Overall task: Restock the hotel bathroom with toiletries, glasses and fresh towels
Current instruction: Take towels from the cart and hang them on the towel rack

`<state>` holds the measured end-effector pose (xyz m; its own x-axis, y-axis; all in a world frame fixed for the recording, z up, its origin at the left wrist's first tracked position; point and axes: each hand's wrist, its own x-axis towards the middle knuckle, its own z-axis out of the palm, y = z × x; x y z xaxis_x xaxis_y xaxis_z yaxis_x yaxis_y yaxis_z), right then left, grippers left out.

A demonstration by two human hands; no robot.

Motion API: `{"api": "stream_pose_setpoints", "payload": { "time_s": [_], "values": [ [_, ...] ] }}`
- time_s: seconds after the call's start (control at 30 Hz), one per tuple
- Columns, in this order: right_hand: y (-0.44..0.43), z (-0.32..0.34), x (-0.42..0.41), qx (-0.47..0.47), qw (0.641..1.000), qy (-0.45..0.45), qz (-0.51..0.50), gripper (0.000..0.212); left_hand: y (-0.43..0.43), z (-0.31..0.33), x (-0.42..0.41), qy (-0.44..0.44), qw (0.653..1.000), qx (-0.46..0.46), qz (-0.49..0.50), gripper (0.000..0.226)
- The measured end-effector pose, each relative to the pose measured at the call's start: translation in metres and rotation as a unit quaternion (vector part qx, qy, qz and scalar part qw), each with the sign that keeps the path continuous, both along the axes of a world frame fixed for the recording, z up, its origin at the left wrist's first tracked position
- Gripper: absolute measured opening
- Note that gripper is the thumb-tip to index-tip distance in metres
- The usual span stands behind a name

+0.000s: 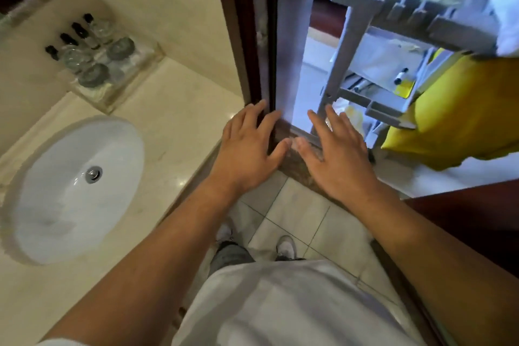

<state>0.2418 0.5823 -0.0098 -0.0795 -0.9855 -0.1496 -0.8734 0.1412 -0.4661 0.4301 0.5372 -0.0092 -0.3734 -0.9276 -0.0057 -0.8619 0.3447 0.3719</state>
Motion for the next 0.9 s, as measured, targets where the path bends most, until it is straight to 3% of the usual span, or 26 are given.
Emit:
{"api": "stream_pose_setpoints", "payload": {
  "time_s": [0.37, 0.9],
  "values": [
    [0.021, 0.002, -0.084, 0.006, 0.984, -0.011, -0.178, 0.067, -0.037, 0.006, -0.114, 0.014, 0.985, 0.007, -0.173, 0.064],
    [-0.044, 0.037, -0.173, -0.028, 0.917, 0.042, -0.395, 0.065, -0.161, 0.017, -0.262, 0.082, 0.927, 0.025, -0.364, 0.065]
  ]
}}
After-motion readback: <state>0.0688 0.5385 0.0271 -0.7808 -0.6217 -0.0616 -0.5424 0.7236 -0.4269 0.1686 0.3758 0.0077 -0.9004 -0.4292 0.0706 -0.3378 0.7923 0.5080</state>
